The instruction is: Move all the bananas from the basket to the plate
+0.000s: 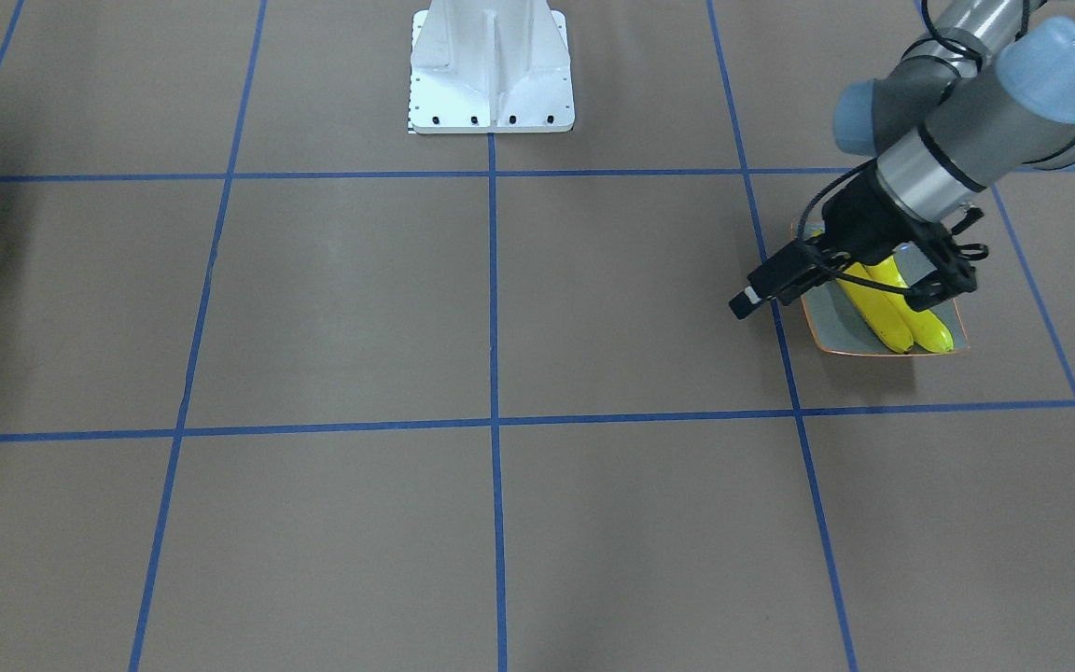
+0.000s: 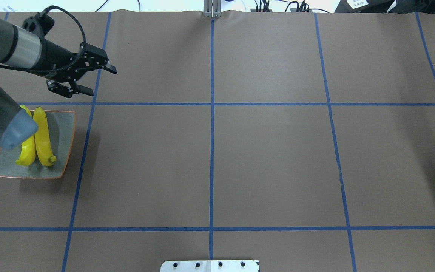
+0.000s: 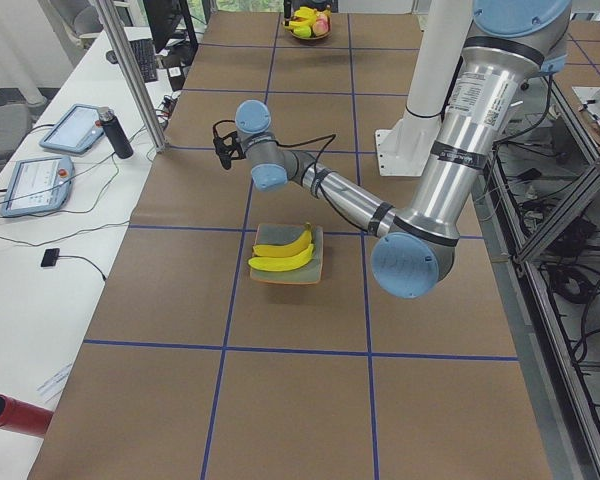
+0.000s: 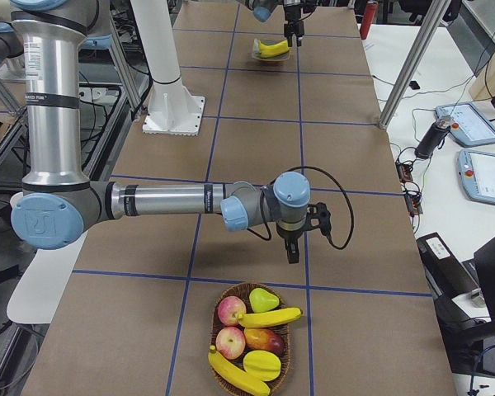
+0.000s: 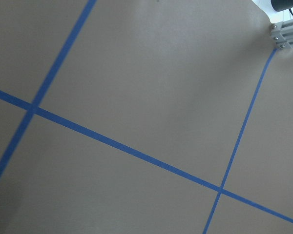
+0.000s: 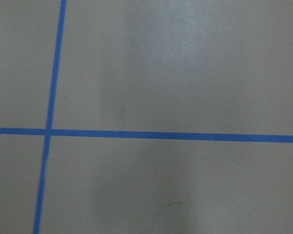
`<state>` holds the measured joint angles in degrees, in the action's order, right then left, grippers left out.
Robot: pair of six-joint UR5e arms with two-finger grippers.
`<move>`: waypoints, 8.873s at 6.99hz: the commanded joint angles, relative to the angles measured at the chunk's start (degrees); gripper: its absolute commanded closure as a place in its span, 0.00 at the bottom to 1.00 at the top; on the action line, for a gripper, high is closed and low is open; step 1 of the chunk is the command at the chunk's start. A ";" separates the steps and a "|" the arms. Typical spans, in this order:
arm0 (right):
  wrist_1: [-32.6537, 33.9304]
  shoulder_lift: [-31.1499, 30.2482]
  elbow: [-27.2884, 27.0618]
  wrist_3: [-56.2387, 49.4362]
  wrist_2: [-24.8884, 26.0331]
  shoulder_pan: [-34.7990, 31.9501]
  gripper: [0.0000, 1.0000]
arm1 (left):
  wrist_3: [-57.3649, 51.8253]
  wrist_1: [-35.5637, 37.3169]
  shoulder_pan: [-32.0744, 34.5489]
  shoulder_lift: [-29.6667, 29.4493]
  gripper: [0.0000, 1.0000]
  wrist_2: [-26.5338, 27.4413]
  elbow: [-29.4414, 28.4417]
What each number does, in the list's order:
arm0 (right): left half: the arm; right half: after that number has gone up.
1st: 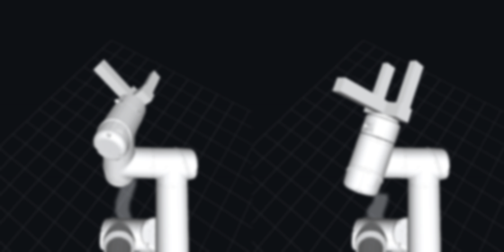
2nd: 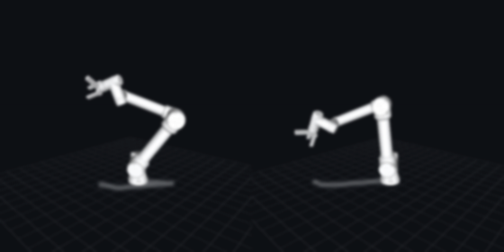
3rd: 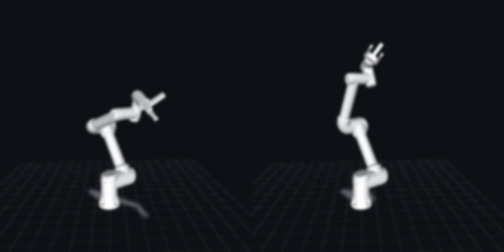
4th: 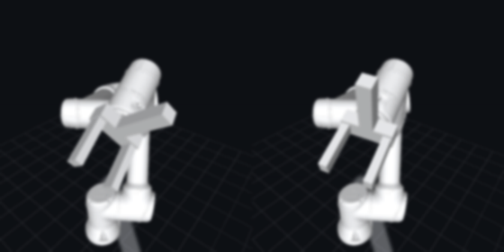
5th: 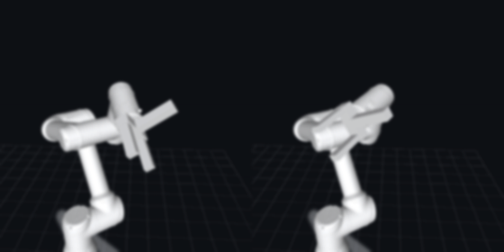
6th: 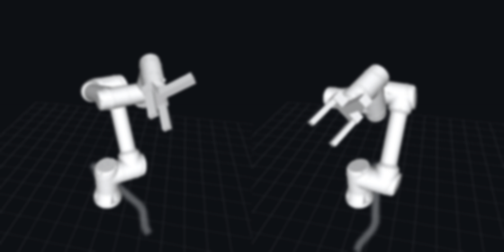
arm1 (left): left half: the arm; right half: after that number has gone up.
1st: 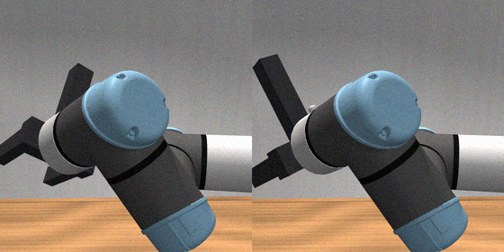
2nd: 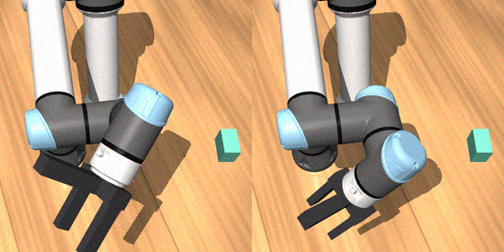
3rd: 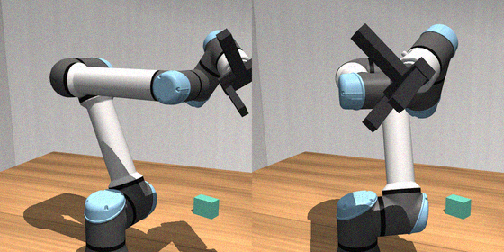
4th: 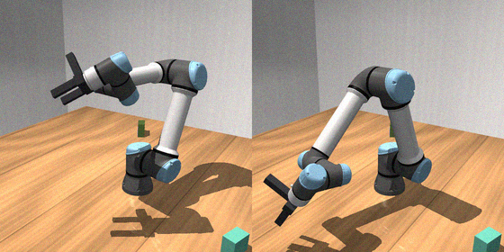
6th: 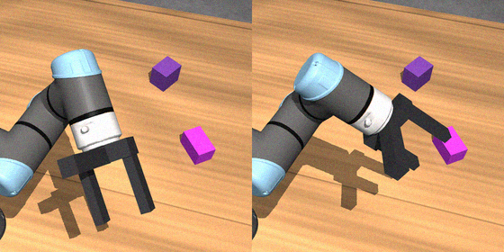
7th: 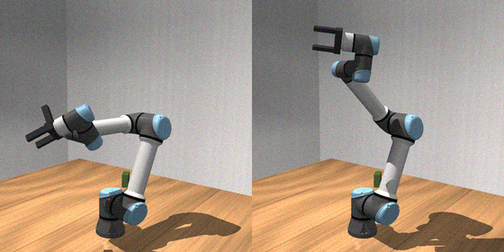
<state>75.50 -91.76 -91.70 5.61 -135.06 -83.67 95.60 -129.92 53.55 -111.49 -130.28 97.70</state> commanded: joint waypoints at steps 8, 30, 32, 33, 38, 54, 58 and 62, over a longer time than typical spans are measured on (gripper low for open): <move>5.16 -0.53 14.18 -22.02 5.33 -4.40 0.01 | 0.64 0.02 -6.61 -1.54 0.00 6.45 -0.31; 9.05 -1.32 15.06 -29.08 6.38 -4.31 1.00 | 0.29 -0.07 -6.88 -0.92 0.00 7.68 -0.49; 9.14 -2.63 12.70 -30.03 6.91 -5.88 1.00 | 0.29 -0.07 -6.97 -1.01 0.00 7.68 -0.66; 9.14 -2.72 12.69 -32.04 7.61 -7.28 1.00 | 0.29 -0.07 -6.97 -1.18 0.00 7.68 -0.84; 15.97 8.31 9.70 -24.37 0.28 -9.14 1.00 | 0.20 -0.16 -6.97 -1.27 0.00 7.68 -0.93; -2.97 35.68 -11.92 66.98 -3.20 45.96 1.00 | 0.03 -3.58 -13.29 -14.28 0.00 7.59 -2.77; -2.99 35.59 -14.38 68.75 -3.46 45.97 1.00 | 0.03 -3.76 -14.62 -14.89 0.00 7.59 -2.77; -2.99 35.59 -15.00 69.89 -3.11 47.46 1.00 | 0.11 -4.89 -17.16 -15.25 0.00 7.59 -2.86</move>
<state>72.51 -56.23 -106.67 75.42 -138.21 -36.54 95.71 -134.23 37.39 -126.72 -122.70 94.87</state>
